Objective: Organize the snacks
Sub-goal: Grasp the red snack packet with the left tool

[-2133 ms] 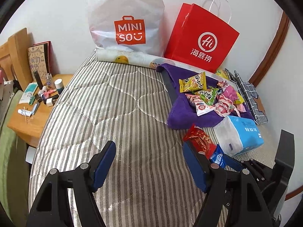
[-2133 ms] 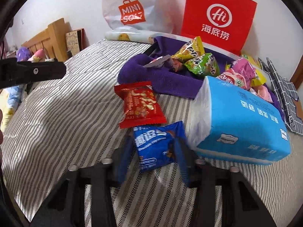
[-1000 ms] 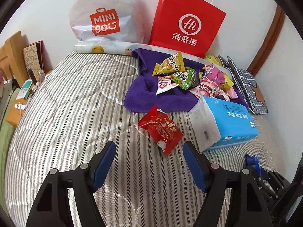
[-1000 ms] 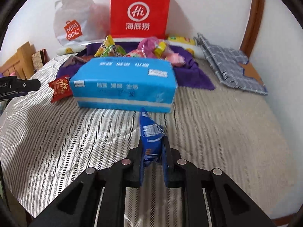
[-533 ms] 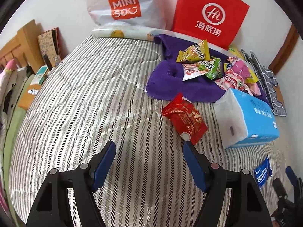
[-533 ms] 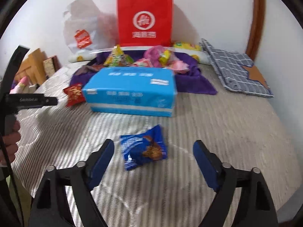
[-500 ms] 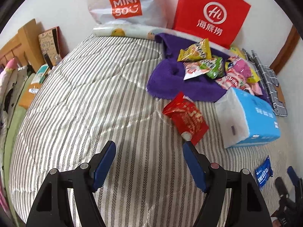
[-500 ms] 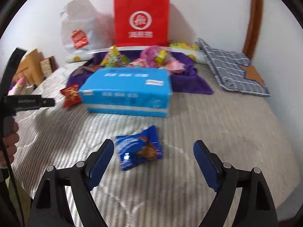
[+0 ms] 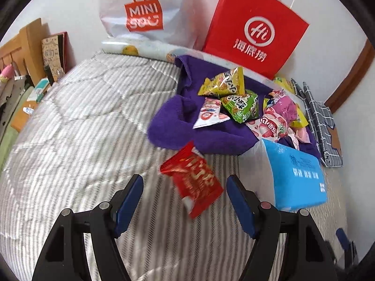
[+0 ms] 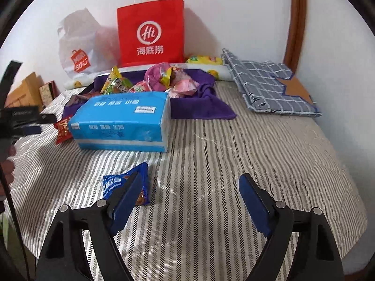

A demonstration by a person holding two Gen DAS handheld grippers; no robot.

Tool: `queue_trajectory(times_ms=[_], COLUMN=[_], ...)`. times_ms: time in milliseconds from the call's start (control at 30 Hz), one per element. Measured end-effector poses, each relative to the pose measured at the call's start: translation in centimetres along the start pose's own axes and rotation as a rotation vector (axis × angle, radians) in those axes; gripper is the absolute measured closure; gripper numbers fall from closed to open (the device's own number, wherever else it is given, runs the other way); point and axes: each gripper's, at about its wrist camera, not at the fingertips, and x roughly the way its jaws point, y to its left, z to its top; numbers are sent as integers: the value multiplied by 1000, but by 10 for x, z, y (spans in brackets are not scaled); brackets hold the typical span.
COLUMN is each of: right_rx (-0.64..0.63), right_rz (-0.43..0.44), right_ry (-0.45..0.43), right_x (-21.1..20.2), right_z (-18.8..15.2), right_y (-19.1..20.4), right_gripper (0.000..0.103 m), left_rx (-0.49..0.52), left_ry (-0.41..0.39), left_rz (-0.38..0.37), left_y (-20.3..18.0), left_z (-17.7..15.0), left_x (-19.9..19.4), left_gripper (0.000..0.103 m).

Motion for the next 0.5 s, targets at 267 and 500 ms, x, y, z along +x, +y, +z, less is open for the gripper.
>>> queue_trajectory(times_ms=[267, 500], right_rx=[22, 51], right_rz=[83, 101], right_ry=[-15, -12], right_x=[-1, 6], right_z=[-3, -1], right_y=[-11, -13], right_gripper=[18, 18], left_rx=[-24, 69], left_ry=[26, 25], left_rz=[81, 29], left_y=[-9, -18], left_z=[3, -1], left_x=[34, 30], left_gripper=[34, 59])
